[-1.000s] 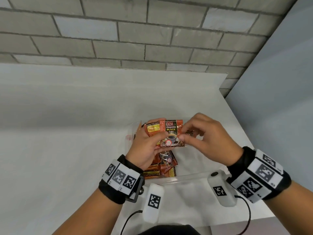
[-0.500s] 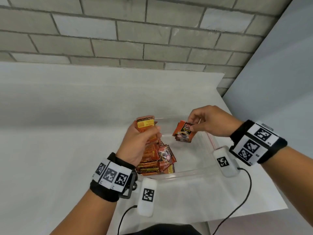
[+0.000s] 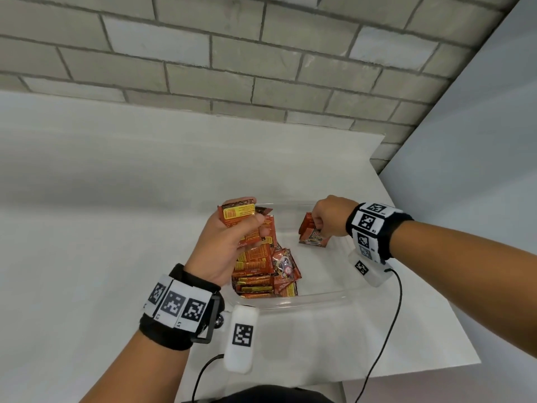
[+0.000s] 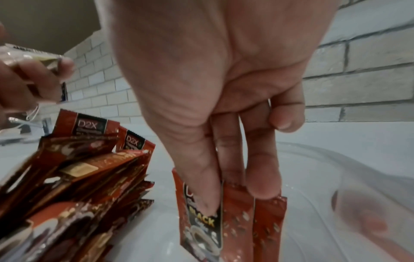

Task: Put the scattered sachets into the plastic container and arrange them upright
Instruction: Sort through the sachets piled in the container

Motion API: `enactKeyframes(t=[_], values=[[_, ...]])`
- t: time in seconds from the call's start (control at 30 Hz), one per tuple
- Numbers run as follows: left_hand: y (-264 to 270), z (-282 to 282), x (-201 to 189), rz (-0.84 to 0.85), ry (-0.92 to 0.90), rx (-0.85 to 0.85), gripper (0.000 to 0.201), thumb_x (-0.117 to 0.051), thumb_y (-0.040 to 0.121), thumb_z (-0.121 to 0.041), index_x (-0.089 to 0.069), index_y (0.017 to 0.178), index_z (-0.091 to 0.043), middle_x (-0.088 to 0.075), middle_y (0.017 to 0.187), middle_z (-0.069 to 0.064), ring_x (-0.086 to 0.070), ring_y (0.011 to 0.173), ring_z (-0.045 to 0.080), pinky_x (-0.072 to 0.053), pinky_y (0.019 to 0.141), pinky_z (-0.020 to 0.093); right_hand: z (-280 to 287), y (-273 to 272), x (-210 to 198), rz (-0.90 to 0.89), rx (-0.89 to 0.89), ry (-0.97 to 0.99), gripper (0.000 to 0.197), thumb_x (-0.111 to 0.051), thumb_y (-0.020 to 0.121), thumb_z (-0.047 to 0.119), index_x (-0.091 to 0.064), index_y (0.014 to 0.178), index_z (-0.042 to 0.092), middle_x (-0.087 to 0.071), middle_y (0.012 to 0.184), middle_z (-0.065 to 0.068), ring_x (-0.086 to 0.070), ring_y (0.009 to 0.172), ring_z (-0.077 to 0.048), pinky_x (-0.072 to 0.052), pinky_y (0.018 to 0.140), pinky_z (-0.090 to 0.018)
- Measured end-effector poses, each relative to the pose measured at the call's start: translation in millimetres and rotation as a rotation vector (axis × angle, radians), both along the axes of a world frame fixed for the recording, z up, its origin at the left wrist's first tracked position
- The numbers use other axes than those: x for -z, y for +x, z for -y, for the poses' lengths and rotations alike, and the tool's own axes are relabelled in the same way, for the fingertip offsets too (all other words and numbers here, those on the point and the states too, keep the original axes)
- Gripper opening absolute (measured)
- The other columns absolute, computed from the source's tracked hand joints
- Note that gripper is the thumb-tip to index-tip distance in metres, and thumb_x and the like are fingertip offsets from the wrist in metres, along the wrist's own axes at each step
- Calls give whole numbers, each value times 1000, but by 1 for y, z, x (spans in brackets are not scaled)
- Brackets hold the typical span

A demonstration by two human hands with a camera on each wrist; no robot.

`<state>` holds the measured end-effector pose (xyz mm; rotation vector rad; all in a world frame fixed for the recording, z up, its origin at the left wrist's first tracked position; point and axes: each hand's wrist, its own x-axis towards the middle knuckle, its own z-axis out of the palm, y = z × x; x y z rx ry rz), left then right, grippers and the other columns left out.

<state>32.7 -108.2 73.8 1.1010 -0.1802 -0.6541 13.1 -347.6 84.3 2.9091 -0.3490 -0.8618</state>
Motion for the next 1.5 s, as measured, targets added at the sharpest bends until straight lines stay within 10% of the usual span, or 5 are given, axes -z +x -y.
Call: enactKeyframes(t=[0.53, 1.5], values=[[5, -6, 4, -7, 19, -14, 24, -64, 87, -7, -60, 110, -9, -70, 80, 4, -67, 75, 16, -53, 65, 27, -5, 3, 5, -78, -96, -225, 28, -73, 81, 26, -63, 100, 7, -40, 65, 1, -43, 55, -14, -31, 45, -22], [4, 6, 2, -13, 8, -16, 6, -59, 89, -11, -61, 95, -10, -69, 76, 4, -67, 70, 17, -52, 64, 30, -1, -3, -1, -44, -189, -264, 28, -69, 83, 29, -59, 103, 12, -49, 82, -1, -49, 72, -19, -30, 48, -23]])
